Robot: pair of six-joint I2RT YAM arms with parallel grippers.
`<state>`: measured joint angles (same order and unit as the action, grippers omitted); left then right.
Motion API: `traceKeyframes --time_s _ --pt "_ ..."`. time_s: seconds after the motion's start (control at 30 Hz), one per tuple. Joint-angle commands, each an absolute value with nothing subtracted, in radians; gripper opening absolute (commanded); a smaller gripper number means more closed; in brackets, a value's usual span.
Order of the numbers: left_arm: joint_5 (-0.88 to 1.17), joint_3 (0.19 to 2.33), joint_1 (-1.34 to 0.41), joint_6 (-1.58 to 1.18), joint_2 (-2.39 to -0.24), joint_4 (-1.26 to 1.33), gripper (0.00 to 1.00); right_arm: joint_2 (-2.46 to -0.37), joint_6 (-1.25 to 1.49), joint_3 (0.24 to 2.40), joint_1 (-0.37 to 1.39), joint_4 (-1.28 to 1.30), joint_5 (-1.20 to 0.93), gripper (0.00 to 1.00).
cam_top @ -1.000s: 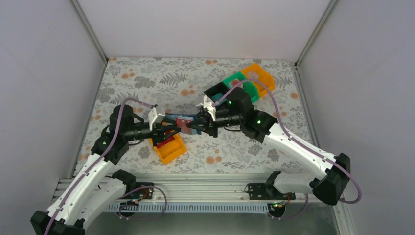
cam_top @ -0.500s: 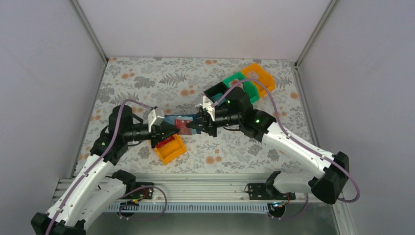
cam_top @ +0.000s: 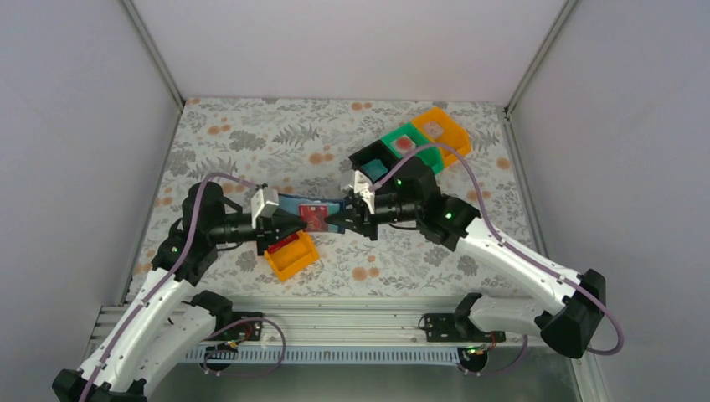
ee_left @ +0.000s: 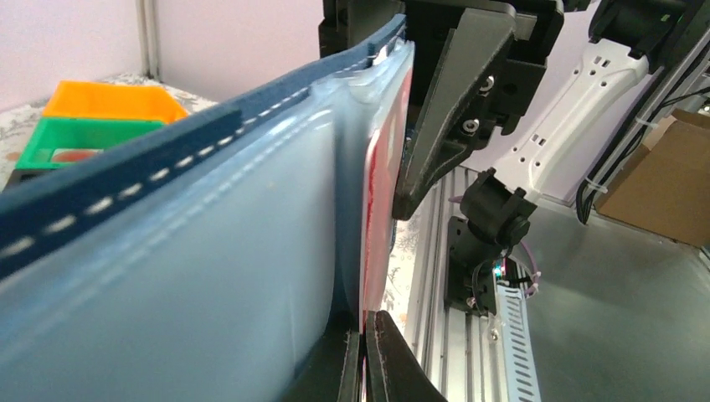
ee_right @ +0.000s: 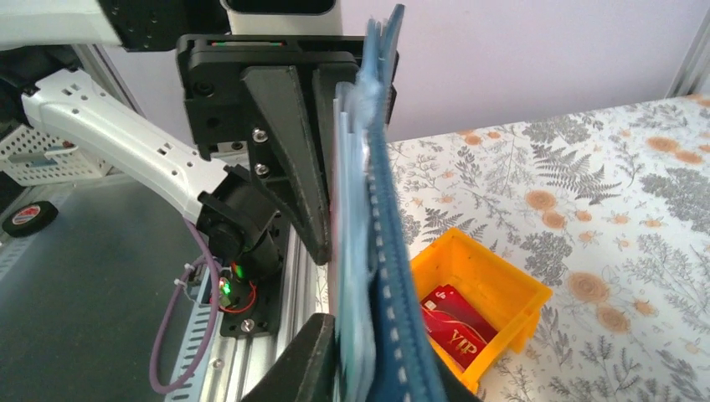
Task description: Take the credit cards out of the card holder
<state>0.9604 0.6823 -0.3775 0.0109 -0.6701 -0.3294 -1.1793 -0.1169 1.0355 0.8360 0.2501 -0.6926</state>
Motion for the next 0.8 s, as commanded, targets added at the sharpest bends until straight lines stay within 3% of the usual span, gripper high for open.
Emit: traceKeyframes --time_s 0.0,0.07,0.2,0.27,0.37,0.6,0.7,0.77 --pt "0.977 0.686 -0.365 0.015 -0.654 -0.269 0.02 -1.118 -0.124 1.007 0.819 0.253 -0.696 0.11" --pt "0.992 0.682 -0.364 0.026 -0.653 -0.266 0.02 -1.12 -0.121 1.009 0.815 0.255 -0.707 0.05" --pt "1.014 0.678 -0.365 0.056 -0.653 -0.26 0.03 -1.145 -0.126 1.025 0.816 0.26 -0.75 0.04" --pt "1.015 0.678 -0.365 0.057 -0.654 -0.26 0.17 -1.152 -0.132 1.032 0.816 0.265 -0.758 0.04" --pt "1.003 0.687 -0.365 0.054 -0.654 -0.269 0.2 -1.153 -0.143 1.036 0.816 0.273 -0.759 0.04" --pt "1.01 0.672 -0.365 0.014 -0.654 -0.214 0.13 -1.156 -0.144 1.037 0.815 0.275 -0.775 0.04" --pt "1.018 0.66 -0.365 -0.005 -0.656 -0.179 0.03 -1.16 -0.144 1.038 0.815 0.272 -0.781 0.04" --pt "1.015 0.662 -0.365 -0.007 -0.654 -0.182 0.02 -1.156 -0.145 1.036 0.815 0.27 -0.778 0.04"
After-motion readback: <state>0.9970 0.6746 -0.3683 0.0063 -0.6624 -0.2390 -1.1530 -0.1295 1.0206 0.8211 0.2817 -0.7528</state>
